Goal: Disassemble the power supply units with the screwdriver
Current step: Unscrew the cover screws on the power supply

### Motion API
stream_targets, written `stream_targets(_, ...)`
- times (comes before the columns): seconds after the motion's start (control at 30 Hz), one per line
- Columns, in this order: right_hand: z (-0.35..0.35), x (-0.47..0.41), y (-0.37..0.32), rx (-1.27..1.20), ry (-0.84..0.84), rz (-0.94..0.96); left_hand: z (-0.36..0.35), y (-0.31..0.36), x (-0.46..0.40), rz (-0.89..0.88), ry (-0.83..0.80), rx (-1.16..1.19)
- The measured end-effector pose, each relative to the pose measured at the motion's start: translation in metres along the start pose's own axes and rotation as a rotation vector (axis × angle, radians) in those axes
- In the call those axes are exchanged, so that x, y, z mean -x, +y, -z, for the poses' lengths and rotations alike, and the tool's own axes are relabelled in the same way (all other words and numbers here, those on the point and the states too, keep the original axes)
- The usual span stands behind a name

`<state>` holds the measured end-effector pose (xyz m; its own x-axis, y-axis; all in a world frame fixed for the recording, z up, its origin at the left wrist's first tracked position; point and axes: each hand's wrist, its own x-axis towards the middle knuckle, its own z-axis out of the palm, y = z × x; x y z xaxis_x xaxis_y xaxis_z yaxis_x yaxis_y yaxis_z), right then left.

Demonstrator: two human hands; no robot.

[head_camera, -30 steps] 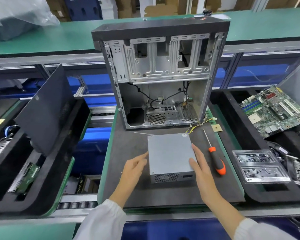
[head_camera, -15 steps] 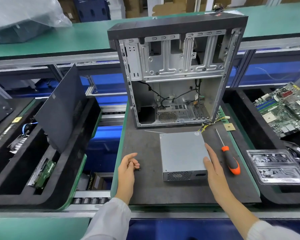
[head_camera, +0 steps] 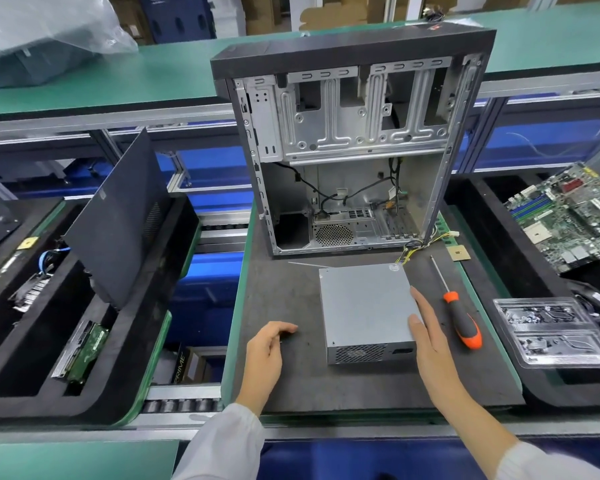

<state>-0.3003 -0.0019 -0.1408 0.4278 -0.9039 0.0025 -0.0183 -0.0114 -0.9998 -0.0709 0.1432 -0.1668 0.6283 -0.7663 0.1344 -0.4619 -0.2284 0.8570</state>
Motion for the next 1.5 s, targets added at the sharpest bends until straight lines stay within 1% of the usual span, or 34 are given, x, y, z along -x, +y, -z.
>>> stream_targets(0.13,0.000,0.000,0.000,0.005,-0.005,0.006,-0.002,0.000,0.004,-0.009,-0.041,-0.052)
stream_targets(0.27,0.001,0.000,0.000,0.003,-0.011,-0.001,-0.008,-0.006,0.006,0.002,-0.100,-0.172)
stream_targets(0.4,0.001,-0.001,0.000,0.014,-0.010,0.005,-0.008,-0.004,0.006,0.002,-0.143,-0.221)
stream_targets(0.53,0.001,-0.001,0.001,0.027,0.003,0.010,-0.007,-0.003,0.007,-0.079,-0.186,-0.322)
stream_targets(0.7,0.000,0.000,0.001,0.033,0.005,0.000,-0.003,-0.007,0.009,-0.213,-0.250,-0.518)
stream_targets(0.83,0.000,0.000,0.000,0.046,0.012,-0.006,0.002,-0.004,0.009,-0.281,-0.300,-0.770)
stream_targets(0.9,0.000,0.000,0.000,0.051,0.013,-0.010,0.003,-0.001,0.010,-0.288,-0.271,-0.849)
stream_targets(0.93,0.000,0.000,-0.001,0.054,0.012,-0.011,0.004,0.000,0.010,-0.291,-0.246,-0.846)
stream_targets(1.07,0.000,0.001,-0.003,0.072,0.012,-0.013,0.001,-0.004,0.013,-0.322,-0.102,-0.681)
stream_targets(1.23,-0.001,0.002,-0.005,0.086,0.015,-0.011,-0.004,-0.009,0.019,-0.285,0.044,-0.542)
stream_targets(1.3,0.000,0.002,-0.005,0.080,0.016,-0.016,-0.003,-0.009,0.019,-0.288,0.070,-0.522)
stream_targets(1.4,0.001,0.002,-0.006,0.070,0.010,-0.012,-0.001,-0.004,0.016,-0.340,0.078,-0.589)
stream_targets(1.5,0.001,0.001,-0.007,0.045,-0.008,-0.015,0.002,0.012,0.009,-0.294,0.067,-0.654)
